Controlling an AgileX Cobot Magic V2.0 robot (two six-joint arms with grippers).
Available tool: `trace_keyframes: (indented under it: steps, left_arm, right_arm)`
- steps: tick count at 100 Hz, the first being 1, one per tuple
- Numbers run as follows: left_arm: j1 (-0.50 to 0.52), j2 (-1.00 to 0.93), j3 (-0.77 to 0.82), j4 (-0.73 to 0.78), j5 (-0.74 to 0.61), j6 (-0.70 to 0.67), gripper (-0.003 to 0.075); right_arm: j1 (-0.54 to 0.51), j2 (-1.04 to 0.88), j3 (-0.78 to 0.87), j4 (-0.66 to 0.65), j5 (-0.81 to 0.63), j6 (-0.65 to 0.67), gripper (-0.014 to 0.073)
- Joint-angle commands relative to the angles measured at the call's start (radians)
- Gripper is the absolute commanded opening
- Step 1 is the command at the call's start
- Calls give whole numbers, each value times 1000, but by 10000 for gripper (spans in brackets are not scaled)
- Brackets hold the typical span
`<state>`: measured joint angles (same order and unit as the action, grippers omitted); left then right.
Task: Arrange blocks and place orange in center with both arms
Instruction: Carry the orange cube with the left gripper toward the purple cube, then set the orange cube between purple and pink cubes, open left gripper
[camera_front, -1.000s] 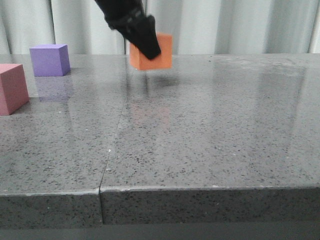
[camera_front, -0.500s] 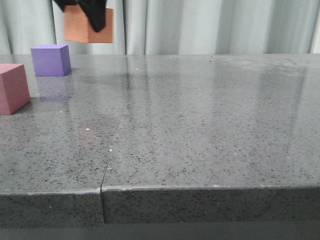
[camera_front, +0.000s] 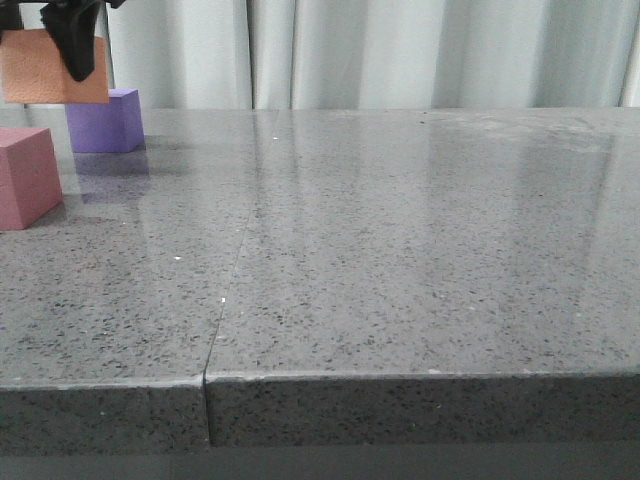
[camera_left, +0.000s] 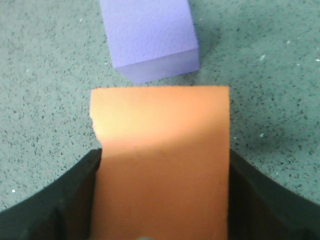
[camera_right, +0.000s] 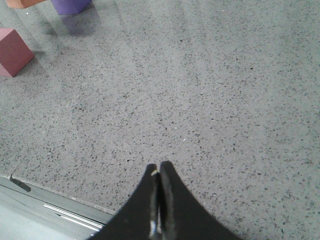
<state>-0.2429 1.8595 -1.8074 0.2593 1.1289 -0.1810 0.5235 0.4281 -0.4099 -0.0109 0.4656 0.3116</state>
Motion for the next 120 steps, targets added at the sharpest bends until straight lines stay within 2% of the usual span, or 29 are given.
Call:
trace_keyframes:
  steps: [1, 39, 95, 104, 120]
  left_arm:
    - [15, -75, 26, 11, -87, -63, 272]
    - [24, -70, 173, 57, -245, -246, 272]
    - [22, -22, 175, 49, -260, -246, 278]
    - [22, -22, 175, 49, -260, -246, 332]
    - [22, -22, 175, 35, -260, -246, 520]
  right_arm:
    - [3, 2, -25, -9, -67, -8, -70]
    - [3, 2, -25, -9, -67, -8, -70]
    - [3, 2, -25, -9, -67, -8, -70]
    - [3, 2, -25, -9, -67, -8, -70]
    - [3, 2, -25, -9, -67, -8, -70]
